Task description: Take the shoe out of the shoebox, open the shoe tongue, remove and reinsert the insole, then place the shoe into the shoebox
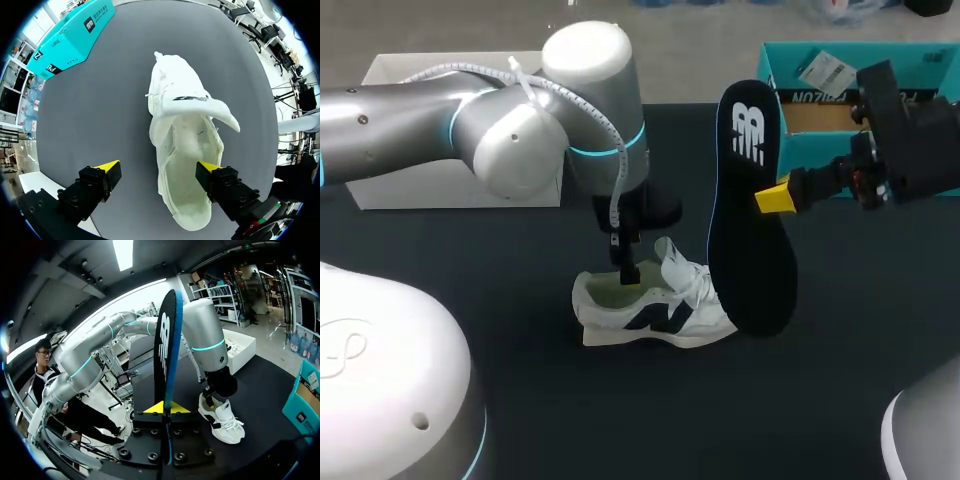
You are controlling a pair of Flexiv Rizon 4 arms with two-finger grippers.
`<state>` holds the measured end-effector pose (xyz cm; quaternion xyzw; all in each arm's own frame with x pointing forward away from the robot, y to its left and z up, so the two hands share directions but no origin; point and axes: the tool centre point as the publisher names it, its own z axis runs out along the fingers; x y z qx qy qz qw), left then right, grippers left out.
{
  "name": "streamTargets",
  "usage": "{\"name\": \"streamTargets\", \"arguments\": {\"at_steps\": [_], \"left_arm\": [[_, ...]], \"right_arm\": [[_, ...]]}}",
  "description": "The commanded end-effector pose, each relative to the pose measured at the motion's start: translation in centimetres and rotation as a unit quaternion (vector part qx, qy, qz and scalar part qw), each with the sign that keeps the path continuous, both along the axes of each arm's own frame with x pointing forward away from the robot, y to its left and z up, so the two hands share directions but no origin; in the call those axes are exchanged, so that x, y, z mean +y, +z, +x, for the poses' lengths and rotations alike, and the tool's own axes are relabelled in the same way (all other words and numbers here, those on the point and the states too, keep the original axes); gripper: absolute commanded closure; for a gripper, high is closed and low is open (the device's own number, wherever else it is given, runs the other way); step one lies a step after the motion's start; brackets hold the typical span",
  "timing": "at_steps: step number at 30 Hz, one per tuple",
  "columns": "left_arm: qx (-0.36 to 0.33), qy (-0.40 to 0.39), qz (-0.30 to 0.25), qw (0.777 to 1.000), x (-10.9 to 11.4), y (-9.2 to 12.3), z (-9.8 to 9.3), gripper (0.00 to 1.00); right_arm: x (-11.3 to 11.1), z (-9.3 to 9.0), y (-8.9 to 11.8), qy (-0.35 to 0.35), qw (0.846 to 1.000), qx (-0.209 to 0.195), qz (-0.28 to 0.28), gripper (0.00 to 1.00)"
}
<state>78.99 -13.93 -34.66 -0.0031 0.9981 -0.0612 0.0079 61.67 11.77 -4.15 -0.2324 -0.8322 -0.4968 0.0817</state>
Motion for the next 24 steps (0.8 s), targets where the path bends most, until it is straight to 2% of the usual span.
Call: {"name": "streamTargets", "arguments": {"at_steps": [1,7,16,20,21,24], "left_arm": [[-0.002,0.001,0.001,1.000,0.0,0.1,-0.1,0.00],[-0.008,0.029,-0.004,1.000,0.6,-0.4,0.1,0.00],[-0.011,0.016,-0.023,1.000,-2.3,-1.7,0.5,0.00],[-0.009,0.013,-0.024,1.000,-2.9,-2.1,1.1,0.00],[-0.009,0.013,-0.025,1.000,-2.8,-2.2,1.3,0.02],[-0.006,0.013,-0.031,0.999,-2.7,-2.3,1.5,0.20]], "right_arm": [[0.4,0.4,0.0,0.002,1.000,0.002,-0.002,1.00],[0.4,0.4,0.0,0.002,1.000,0.002,-0.002,1.00],[0.4,0.4,0.0,0.002,1.000,0.002,-0.002,1.00],[0.4,0.4,0.0,0.002,1.000,0.002,-0.002,1.00],[0.4,0.4,0.0,0.002,1.000,0.002,-0.002,1.00],[0.4,0.4,0.0,0.002,1.000,0.002,-0.002,1.00]]}}
